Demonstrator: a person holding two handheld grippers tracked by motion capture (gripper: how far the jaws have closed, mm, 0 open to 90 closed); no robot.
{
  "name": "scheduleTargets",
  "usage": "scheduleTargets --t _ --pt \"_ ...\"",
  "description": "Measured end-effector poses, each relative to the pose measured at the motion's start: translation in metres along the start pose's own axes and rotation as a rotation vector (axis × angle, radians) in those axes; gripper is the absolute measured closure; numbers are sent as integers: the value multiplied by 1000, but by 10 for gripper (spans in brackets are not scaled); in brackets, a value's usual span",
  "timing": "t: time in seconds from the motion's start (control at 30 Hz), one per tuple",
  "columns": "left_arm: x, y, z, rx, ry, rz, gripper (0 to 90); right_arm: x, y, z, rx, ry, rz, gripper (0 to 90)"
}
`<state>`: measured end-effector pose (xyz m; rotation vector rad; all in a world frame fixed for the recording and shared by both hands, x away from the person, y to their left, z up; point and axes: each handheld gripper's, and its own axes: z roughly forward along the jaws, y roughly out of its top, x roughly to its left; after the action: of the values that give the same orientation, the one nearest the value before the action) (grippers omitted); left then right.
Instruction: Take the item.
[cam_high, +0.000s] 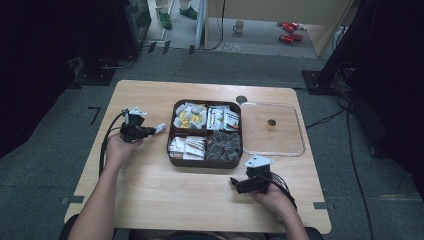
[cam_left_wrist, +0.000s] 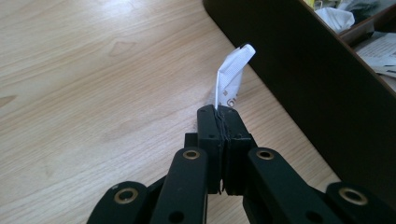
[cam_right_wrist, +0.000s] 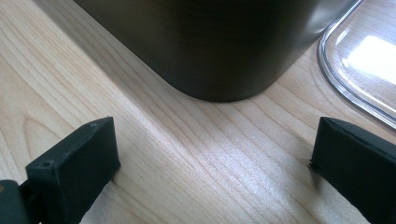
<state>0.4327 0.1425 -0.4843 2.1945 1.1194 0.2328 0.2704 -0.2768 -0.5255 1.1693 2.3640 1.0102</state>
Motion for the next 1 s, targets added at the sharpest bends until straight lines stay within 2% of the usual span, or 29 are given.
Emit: scheduleTargets --t 0.1,0.27,0.43,0.63,0.7,0.77,1.0 --pt "0 -1 6 11 -11 -3 891 0 0 0 0 0 0 4" --pt "2 0 9 0 -27 -28 887 0 0 0 0 0 0 4" --pt "3 -1 10 8 -32 -39 841 0 0 0 0 0 0 4" --pt "4 0 8 1 -51 -53 778 0 0 0 0 0 0 4" --pt "4 0 7 5 -41 -54 742 0 0 0 0 0 1 4" --pt "5 -1 5 -2 -32 -56 703 0 0 0 0 0 0 4" --pt "4 0 -7 -35 -45 -67 624 0 0 0 0 0 0 4"
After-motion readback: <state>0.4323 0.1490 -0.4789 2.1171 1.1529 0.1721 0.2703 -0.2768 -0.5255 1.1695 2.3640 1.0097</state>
